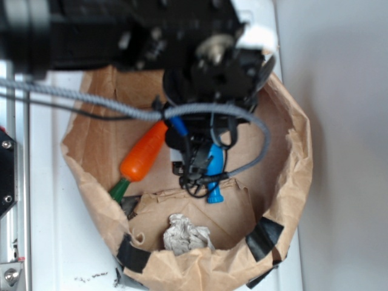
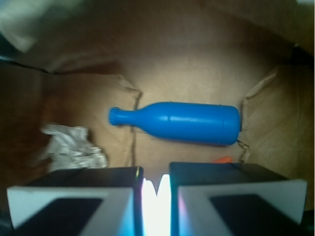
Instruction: Grab the carrot.
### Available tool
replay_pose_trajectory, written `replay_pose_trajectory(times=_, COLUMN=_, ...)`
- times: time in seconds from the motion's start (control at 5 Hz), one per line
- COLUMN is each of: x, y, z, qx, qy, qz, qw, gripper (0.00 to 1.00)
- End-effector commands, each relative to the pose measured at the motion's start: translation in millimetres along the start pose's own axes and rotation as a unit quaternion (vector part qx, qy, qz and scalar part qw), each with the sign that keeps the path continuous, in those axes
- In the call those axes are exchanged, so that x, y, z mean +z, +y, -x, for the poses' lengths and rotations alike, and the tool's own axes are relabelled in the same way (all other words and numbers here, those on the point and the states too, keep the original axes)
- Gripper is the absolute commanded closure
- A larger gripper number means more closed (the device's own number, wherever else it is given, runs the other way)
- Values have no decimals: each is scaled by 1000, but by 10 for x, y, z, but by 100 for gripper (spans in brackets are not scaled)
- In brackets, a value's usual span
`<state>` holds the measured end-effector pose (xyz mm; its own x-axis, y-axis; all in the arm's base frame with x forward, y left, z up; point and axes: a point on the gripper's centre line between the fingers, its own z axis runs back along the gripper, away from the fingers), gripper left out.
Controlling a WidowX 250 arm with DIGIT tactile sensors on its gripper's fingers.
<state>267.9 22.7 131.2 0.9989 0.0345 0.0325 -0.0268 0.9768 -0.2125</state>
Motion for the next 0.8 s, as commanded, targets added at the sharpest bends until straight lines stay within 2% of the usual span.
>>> replay_pose_trajectory(times=0.0, x=195, y=171, z=18, qx=-12, qy=-39, qz=-21, qw=999, gripper=0)
replay_pose_trajectory(times=0.2, x=75, y=328, z=55, qx=-10, qy=-40, qz=-51, qw=998, gripper=0)
replay_pose_trajectory(times=0.4, x=-89, y=448, z=44, qx=13, qy=-25, qz=-77, qw=997, gripper=0)
replay_pose_trajectory(times=0.6, x=-240, y=522, z=114, qx=64, qy=11, qz=-107, qw=992, gripper=0)
